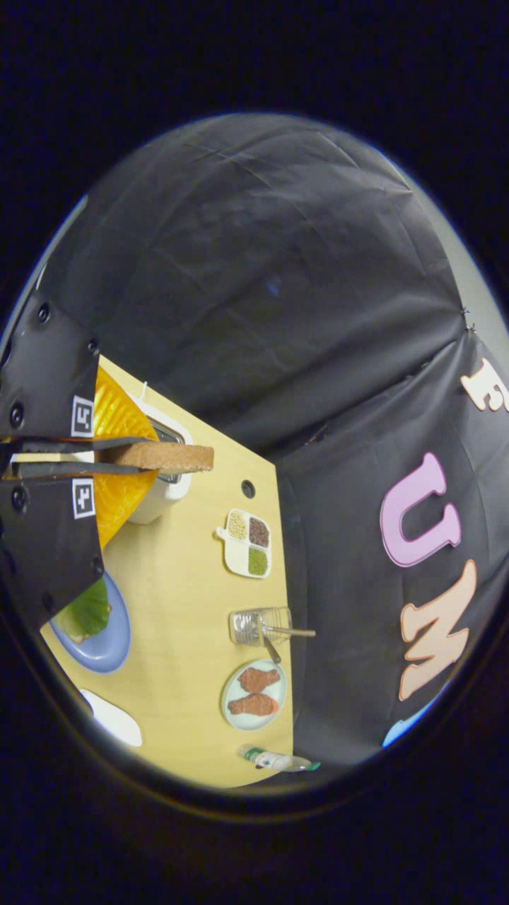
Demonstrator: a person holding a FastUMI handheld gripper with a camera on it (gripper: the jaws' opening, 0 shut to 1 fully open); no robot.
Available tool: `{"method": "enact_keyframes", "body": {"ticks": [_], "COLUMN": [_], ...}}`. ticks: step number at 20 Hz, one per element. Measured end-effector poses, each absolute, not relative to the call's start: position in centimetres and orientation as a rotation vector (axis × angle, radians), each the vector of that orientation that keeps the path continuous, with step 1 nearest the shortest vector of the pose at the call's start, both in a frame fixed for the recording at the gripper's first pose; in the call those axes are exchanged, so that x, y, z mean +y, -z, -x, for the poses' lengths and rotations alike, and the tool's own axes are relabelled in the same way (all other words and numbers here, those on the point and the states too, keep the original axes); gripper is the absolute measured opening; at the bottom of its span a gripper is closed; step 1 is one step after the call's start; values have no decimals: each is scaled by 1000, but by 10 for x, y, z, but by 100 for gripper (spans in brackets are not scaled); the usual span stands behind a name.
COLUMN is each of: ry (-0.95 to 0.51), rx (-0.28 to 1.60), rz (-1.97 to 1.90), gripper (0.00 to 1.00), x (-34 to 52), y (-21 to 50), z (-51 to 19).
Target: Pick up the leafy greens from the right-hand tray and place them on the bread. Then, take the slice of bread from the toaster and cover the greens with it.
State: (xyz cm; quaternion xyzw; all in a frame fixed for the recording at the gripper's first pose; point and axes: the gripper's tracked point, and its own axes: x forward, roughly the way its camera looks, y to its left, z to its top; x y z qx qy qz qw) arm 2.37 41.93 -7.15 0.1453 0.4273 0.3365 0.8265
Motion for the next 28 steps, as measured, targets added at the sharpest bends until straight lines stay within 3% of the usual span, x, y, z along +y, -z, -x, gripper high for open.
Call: {"method": "enact_keyframes", "body": {"ticks": [9, 28], "ry": [-638, -463], "rx": [916, 1082], "rz": [-379, -634], "gripper": [7, 7], "x": [355, 288], "y": [97, 223], "z": [-16, 17]}}
